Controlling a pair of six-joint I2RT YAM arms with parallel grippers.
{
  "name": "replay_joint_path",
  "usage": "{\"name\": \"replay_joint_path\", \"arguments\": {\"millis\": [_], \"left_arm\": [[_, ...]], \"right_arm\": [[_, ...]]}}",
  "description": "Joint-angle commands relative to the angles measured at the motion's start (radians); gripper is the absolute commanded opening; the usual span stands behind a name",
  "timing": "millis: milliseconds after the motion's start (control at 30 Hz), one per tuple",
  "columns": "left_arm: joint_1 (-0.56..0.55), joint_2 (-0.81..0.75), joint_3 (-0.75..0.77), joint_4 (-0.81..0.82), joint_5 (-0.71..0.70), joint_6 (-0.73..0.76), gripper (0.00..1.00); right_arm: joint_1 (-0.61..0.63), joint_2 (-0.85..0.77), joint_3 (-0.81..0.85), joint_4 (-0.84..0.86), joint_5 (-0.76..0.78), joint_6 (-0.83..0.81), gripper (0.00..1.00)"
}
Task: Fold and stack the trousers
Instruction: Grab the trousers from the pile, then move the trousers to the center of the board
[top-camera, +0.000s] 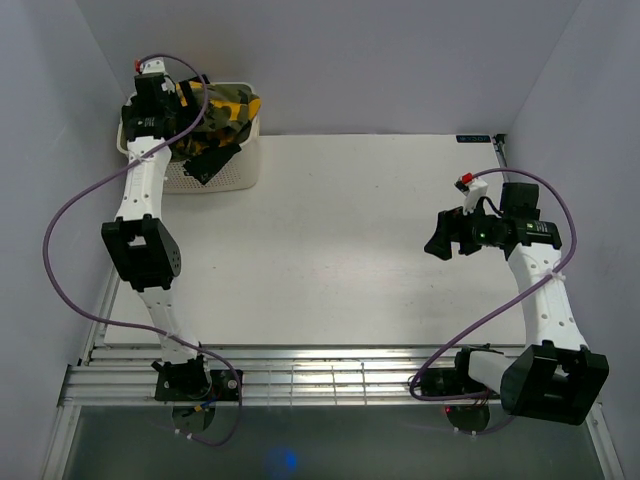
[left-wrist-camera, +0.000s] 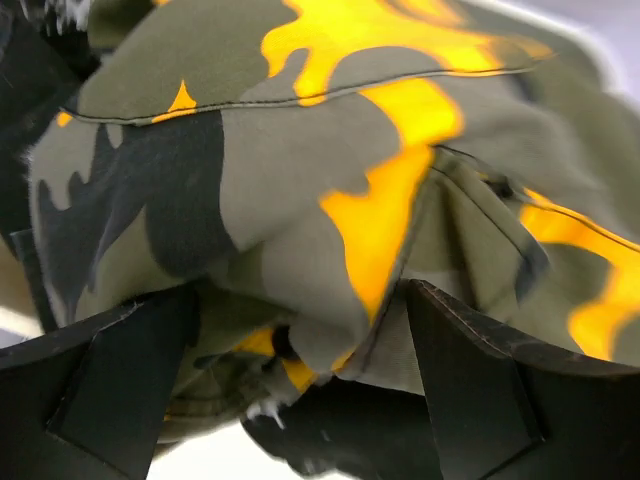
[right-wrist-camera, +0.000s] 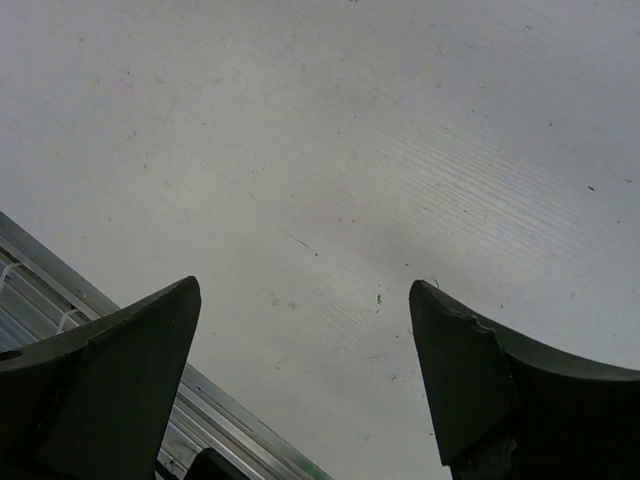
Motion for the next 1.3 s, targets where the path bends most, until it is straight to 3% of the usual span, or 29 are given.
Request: {"name": "replay_joint_path", "arguments": {"millis": [0,167,200,267,300,400,500,533,700,900,1100,1267], "left_arm": [[0.012,0.033,0.041,0.069,-0.119,-0.029,0.98],[0.018,0.162,0.088,0.067,-0.129,-0.01,0.97],[0.03,0.178,0.095,0.069,-0.089,-0.012,0.92],[0.043,0.201,0.104,0.077,0.047,-0.029,0.74],[0.056,0.201,0.102,0.099,0.099,-0.039,0.52],[0.07,0.159,0.09,0.177,0.311,-0.091,0.28],[0.07,0.066,0.06,0.304,0.518,-0.115,0.17],[0.069,0.032,0.044,0.345,0.56,-0.13,0.01],[0.058,-0.196,-0.019,0.642,0.748,-0.311,0.0],[-0.032,-0.35,-0.027,0.759,0.946,-0.444,0.0],[-0.143,-0.408,-0.037,0.951,1.085,-0.588,0.0],[-0.245,-0.405,0.001,0.966,1.063,-0.609,0.0]], "right_arm": [[-0.003,0.016,0.002,0.036,-0.009,0.003,0.9],[-0.003,0.033,0.0,0.045,0.0,0.0,0.9],[-0.003,0.035,-0.001,0.048,0.003,0.0,0.9],[-0.003,0.041,0.0,0.05,0.009,-0.002,0.9],[-0.003,0.044,0.003,0.05,0.009,-0.005,0.9],[-0.003,0.041,0.011,0.051,0.008,-0.005,0.9],[-0.003,0.032,0.017,0.054,0.003,-0.002,0.9],[-0.003,0.027,0.019,0.056,0.002,-0.002,0.9],[-0.003,0.01,0.025,0.062,-0.006,0.012,0.9],[-0.003,-0.024,0.031,0.097,-0.035,0.03,0.9],[-0.003,-0.047,0.039,0.112,-0.058,0.023,0.9],[-0.003,-0.056,0.04,0.122,-0.06,0.03,0.9]]}}
